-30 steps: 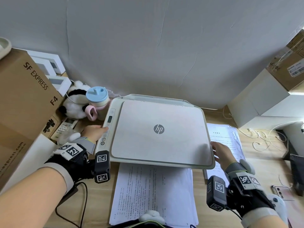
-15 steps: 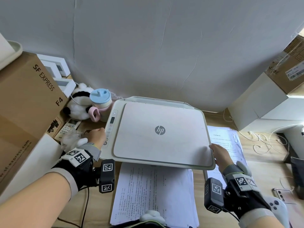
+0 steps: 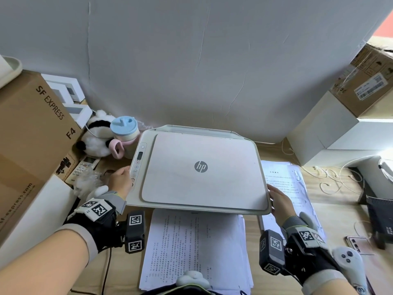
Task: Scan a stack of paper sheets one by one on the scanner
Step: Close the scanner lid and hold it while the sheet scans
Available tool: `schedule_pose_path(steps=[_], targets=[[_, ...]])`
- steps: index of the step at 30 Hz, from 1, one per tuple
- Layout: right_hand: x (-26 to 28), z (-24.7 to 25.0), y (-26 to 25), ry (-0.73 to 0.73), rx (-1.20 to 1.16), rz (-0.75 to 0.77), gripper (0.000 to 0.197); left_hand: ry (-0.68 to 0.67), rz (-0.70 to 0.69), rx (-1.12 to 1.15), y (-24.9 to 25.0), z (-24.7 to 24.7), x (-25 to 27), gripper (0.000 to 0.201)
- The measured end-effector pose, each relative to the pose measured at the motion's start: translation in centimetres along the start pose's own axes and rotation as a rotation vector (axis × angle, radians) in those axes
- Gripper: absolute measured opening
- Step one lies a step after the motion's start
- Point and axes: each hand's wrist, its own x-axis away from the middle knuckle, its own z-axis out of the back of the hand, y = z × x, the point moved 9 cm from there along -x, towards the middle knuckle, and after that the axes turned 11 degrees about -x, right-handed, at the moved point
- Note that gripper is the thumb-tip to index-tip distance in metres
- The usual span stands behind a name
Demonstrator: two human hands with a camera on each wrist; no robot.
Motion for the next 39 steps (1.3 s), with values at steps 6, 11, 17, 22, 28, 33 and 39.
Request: schedule_pose_path(steps=[6,11,17,22,28,33,39], targets=[[0.3,0.3,0.6,-0.020,-0.052,0.001,0.034,0.058,-0.017,0.061,-0.2,0.4,0.7,0.034],[-0.6,0.7,1.4,-0.004,-0.042,0.020,0.035,0.082,-0.069,0.050,-0.7,0.5,0.3,0.032],[-1.3,1.2,1.8,0.029,-0.017,0.048,0.033,0.091,-0.102,0.039,-0.7,0.5,0.3,0.032],[-1.7,1.3,2.1,0.027,-0.020,0.058,0.033,0.046,-0.081,0.051,-1.4,0.4,-0.5,0.032],[-2.1,1.4,2.3,0.039,-0.005,0.073,0.031,0.026,-0.073,0.072,-1.6,0.2,-0.9,0.031],[-2.2,1.4,2.3,0.042,-0.003,0.092,0.032,0.028,-0.071,0.064,-1.8,0.1,-1.2,0.032],[-2.5,1.5,2.6,0.044,0.008,0.103,0.032,0.047,-0.089,0.062,-1.9,0.1,-1.6,0.031]])
